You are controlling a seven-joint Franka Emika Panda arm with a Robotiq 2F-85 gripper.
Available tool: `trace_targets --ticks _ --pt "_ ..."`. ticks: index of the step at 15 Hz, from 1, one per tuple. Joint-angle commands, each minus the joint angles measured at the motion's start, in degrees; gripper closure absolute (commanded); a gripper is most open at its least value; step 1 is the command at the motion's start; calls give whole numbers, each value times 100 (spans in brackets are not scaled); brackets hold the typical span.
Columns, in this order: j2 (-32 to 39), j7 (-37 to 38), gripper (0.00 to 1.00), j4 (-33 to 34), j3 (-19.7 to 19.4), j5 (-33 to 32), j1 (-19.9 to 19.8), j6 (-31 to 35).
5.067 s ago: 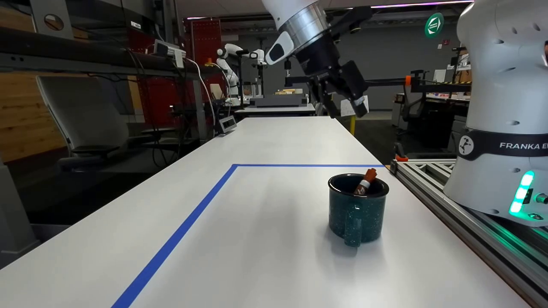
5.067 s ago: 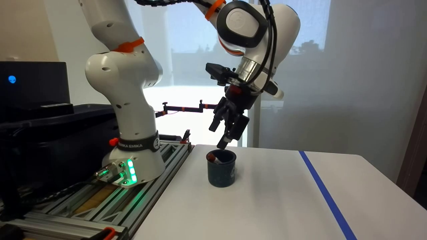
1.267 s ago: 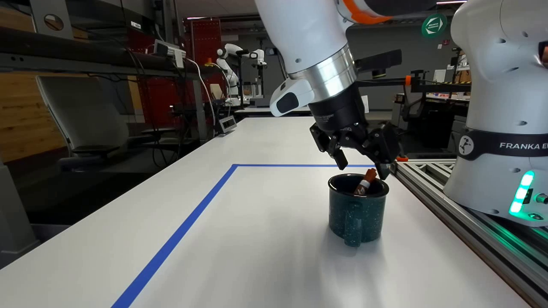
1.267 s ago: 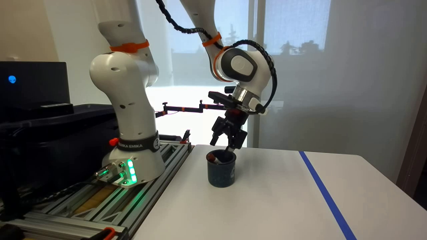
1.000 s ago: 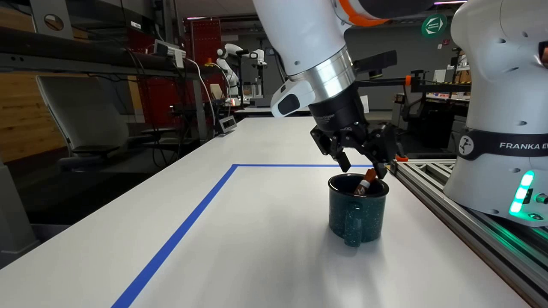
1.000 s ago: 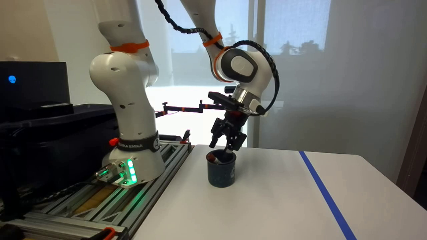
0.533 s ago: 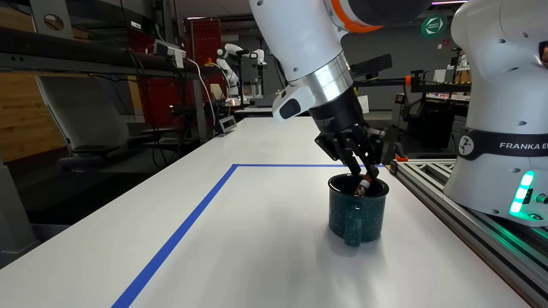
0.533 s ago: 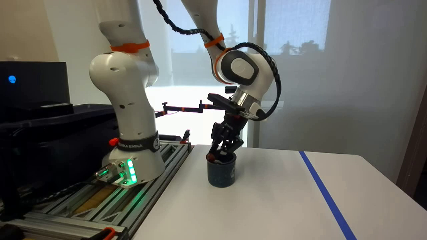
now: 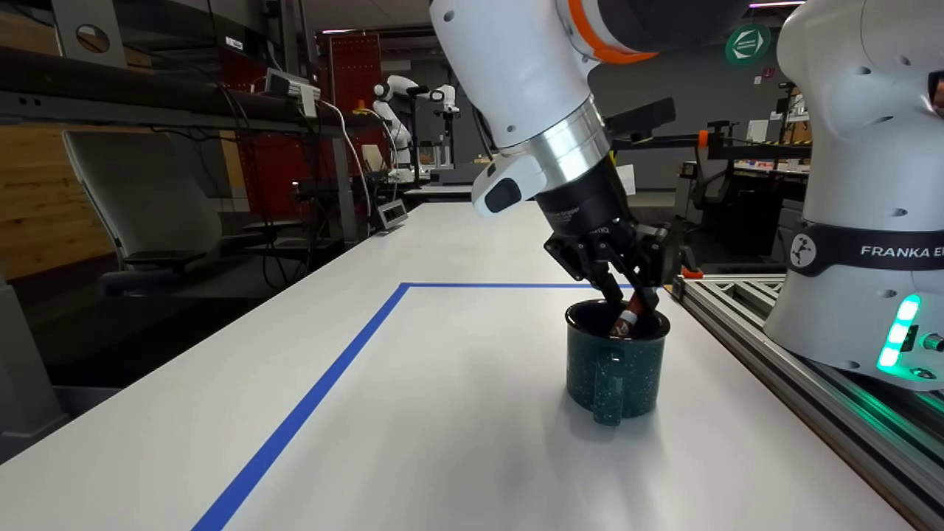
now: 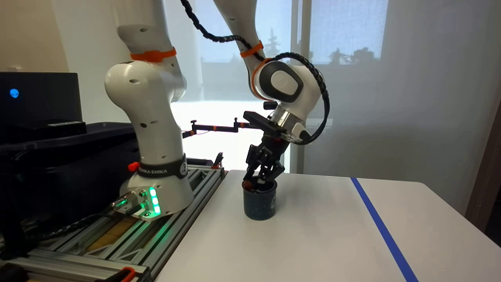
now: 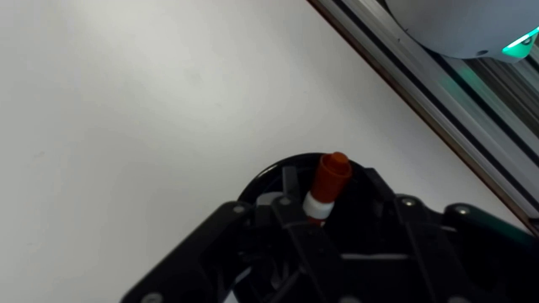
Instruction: Remove the marker from the cup and place it on the table
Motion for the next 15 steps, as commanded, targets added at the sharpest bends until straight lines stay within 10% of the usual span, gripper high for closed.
trace_targets --ticks 1,4,15 --pt "9 -100 82 13 19 28 3 -85" --pt "32 -110 100 18 29 29 7 -84" --pt "-1139 -592 95 -58 -65 252 44 -1955"
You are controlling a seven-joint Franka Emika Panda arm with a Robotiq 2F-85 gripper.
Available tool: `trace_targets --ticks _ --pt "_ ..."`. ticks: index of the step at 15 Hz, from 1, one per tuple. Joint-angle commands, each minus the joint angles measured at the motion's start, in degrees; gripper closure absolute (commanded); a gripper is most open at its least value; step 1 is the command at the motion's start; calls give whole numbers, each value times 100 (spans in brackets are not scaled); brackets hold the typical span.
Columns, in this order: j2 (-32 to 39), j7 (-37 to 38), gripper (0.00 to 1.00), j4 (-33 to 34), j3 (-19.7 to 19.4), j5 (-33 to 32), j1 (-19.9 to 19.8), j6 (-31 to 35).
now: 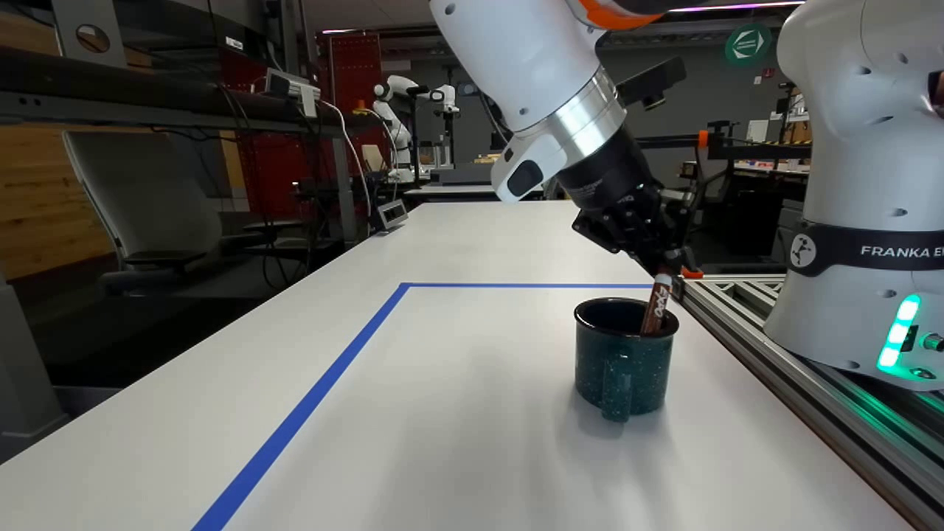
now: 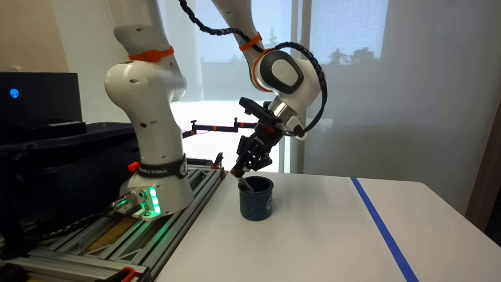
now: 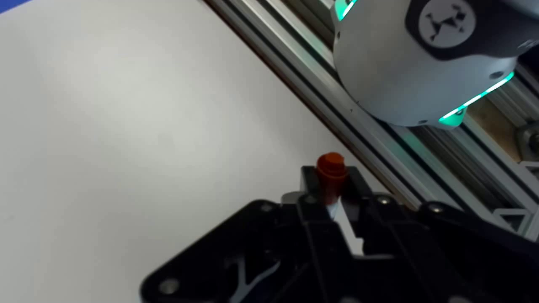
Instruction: Remove the marker from the cup and place it on the table
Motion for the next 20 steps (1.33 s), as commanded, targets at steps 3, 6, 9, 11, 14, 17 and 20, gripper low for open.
trace_targets --ticks 3,6,9,11,14,17,20 --pt "-1180 -613 95 9 -309 248 -12 -924" --pt "-1588 -903 95 144 -681 424 -87 -807" --pt "-1875 -1054 95 268 -1009 599 -189 -674" --pt "-1971 -1081 95 252 -1174 640 -273 -339" --pt "-1907 -941 95 -55 -1319 499 -431 1039" --pt "-1407 -889 95 -153 -1380 354 -559 2308" --pt "-785 -940 95 -166 -1423 265 -649 3194"
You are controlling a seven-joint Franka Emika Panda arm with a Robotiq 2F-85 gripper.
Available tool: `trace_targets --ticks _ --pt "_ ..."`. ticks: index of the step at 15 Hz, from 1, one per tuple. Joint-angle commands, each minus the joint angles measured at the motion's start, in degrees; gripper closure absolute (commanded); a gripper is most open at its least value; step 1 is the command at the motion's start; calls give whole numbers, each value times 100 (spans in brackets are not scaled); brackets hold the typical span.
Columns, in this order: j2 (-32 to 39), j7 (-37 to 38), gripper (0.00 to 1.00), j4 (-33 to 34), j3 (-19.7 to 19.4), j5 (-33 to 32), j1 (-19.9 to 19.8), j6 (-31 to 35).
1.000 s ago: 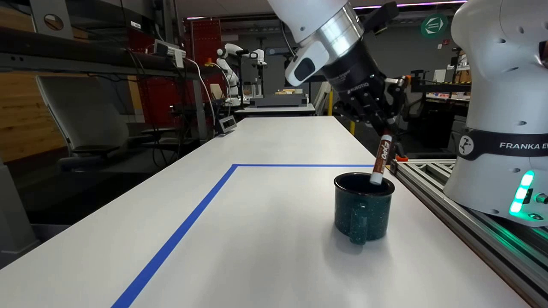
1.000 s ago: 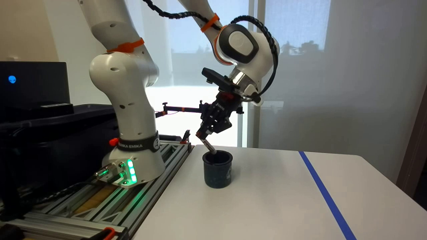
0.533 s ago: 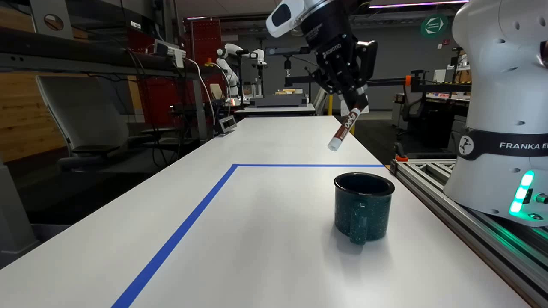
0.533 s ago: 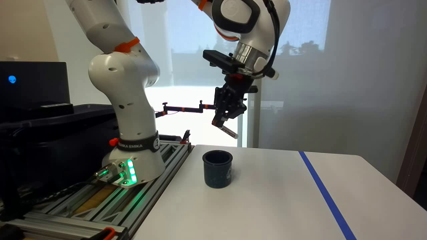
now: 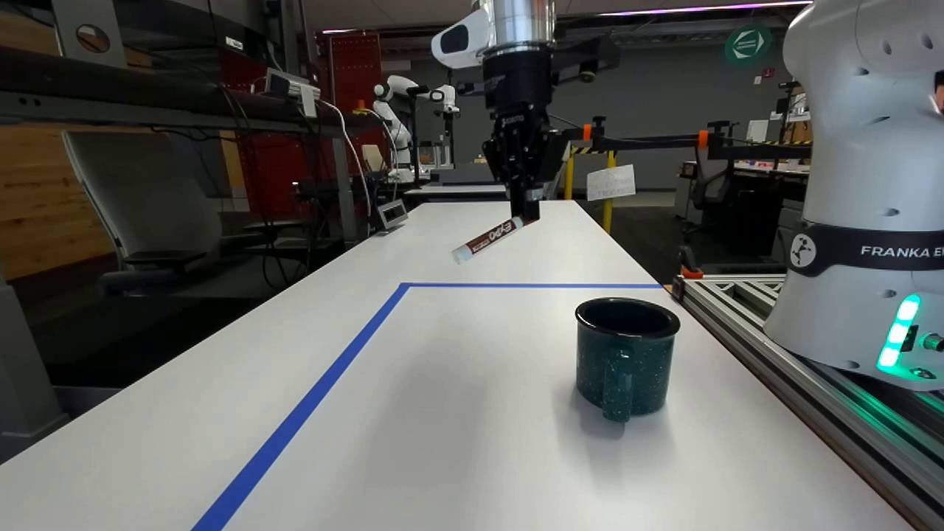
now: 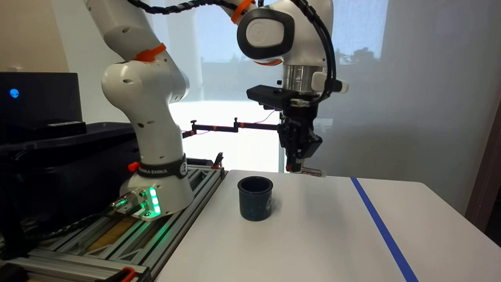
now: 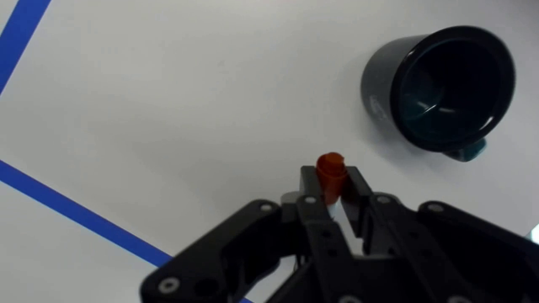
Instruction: Remove the marker from the cup and place it on the table
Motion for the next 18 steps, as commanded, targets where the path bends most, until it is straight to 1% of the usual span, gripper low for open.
trace_targets --ticks 1,4,9,14,16,18 --pt "762 43 95 5 -13 -205 -144 923" --pt "1439 145 95 2 19 -361 -310 1283" --pt "2256 245 95 7 90 -761 -531 1339" --pt "2680 447 95 112 137 -1250 -607 1304" --pt "2789 703 95 199 137 -1543 -580 1075" --pt "2812 925 95 217 168 -1702 -549 917"
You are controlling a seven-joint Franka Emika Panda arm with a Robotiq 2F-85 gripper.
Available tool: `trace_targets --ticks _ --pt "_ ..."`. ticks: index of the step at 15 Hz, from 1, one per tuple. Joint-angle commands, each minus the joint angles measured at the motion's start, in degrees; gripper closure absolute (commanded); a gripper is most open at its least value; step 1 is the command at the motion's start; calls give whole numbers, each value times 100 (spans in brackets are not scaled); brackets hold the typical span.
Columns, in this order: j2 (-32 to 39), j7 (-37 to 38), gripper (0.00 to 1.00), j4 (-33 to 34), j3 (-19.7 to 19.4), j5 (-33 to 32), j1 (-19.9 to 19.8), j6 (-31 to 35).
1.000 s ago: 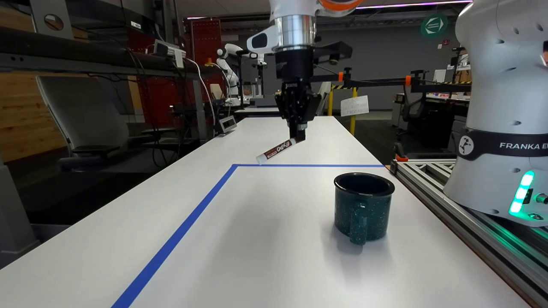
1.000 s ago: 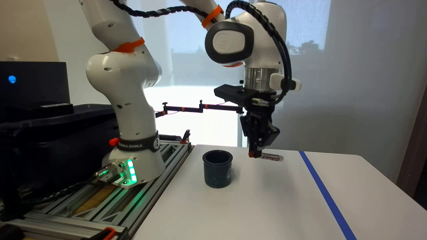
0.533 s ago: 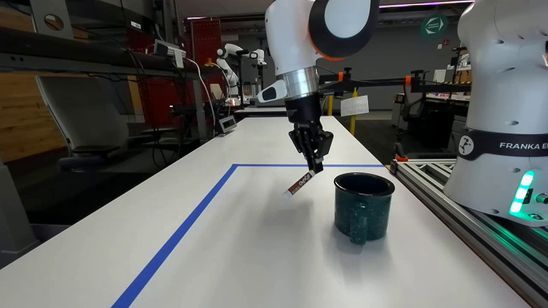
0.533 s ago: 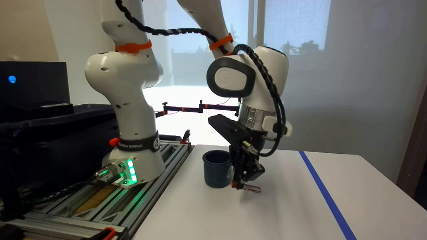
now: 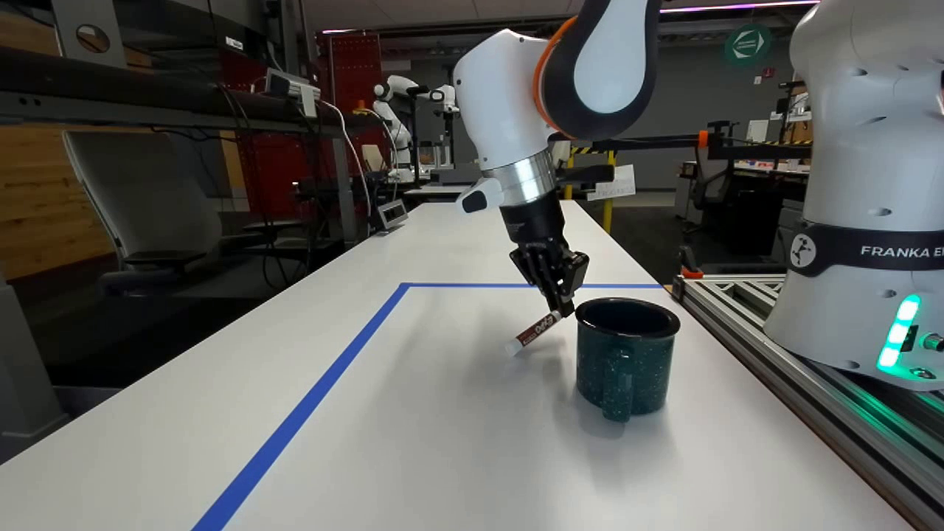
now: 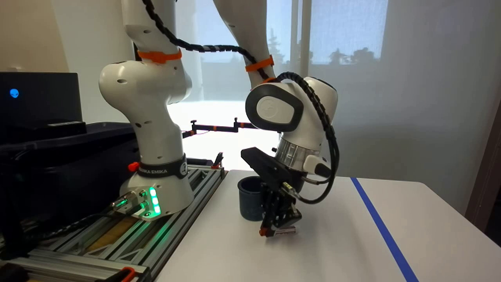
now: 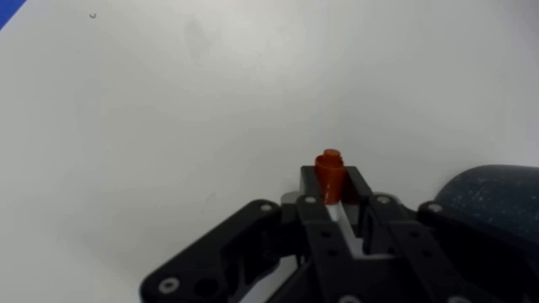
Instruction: Remove the marker from the cup and place it on the table
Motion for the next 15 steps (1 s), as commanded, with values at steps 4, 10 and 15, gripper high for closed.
trace_targets --ticks 4,10,15 --pt "-53 634 48 93 260 -383 30 -772" --pt "-542 493 4 195 573 -50 93 -1499" --pt "-1065 589 0 346 667 223 136 -1994"
